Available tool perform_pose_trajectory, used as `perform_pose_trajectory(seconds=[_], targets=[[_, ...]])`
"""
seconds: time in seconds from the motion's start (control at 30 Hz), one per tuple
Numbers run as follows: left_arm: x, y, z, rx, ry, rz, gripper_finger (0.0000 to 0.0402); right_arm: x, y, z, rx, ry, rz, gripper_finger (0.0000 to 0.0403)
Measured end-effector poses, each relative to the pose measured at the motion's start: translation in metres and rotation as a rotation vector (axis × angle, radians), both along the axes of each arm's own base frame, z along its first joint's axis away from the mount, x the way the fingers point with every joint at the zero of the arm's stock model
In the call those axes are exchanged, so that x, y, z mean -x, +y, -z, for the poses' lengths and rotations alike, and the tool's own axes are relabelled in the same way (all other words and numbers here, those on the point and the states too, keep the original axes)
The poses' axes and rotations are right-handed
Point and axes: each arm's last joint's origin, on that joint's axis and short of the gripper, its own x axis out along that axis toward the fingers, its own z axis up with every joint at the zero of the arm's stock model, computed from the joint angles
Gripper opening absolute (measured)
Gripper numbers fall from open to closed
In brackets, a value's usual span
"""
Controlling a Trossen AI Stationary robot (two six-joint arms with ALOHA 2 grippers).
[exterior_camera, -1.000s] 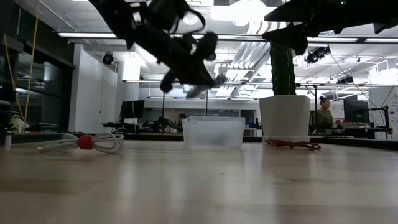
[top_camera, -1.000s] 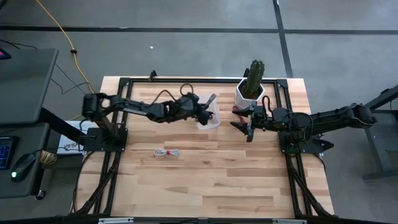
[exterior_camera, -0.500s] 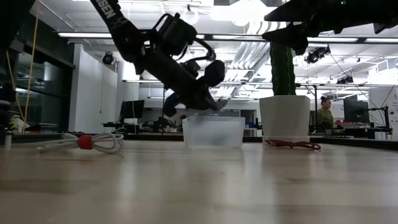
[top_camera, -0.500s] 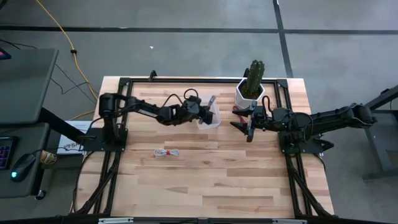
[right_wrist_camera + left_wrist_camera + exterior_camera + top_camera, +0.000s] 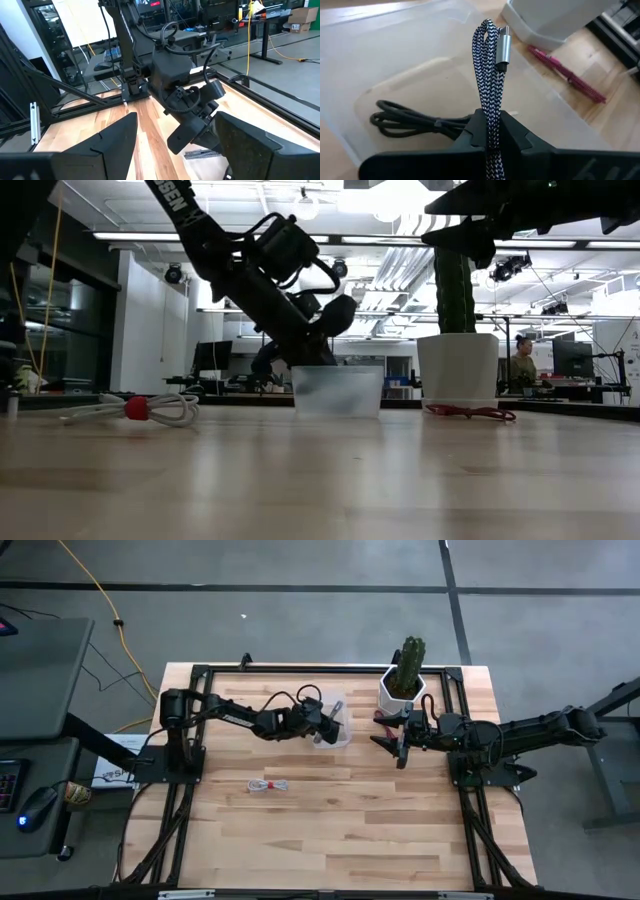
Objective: Pick and place USB-C Cables
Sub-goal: Put the black white charger cable into the transparent bin
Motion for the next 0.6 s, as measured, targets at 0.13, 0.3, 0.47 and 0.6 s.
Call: perform_pose_trajectory(seconds=[0.13,0.3,0.47,0.6], targets=[[0.0025,0.0005,0.0005,-0.002,0.038,0.005,0.0000,0.0000,0.0001,0.0003,0.000,0.004,0.000,0.0261],[0.0057,0.0035,0.0024,0.010,0.068,-0.003,0.0000,0.0000,0.0001,0.0004,-0.001,0.005,0.000,0.0261],[0.0058,0.0024,0.0033,0.017,0.073,0.005,0.0000,0.0000,0.0000,0.0004,0.000,0.005,0.000,0.0261],[0.0032,-0.0001,0.0015,0.010,0.048,0.015,0.0001,0.0000,0.0000,0.0004,-0.002,0.004,0.000,0.0261]])
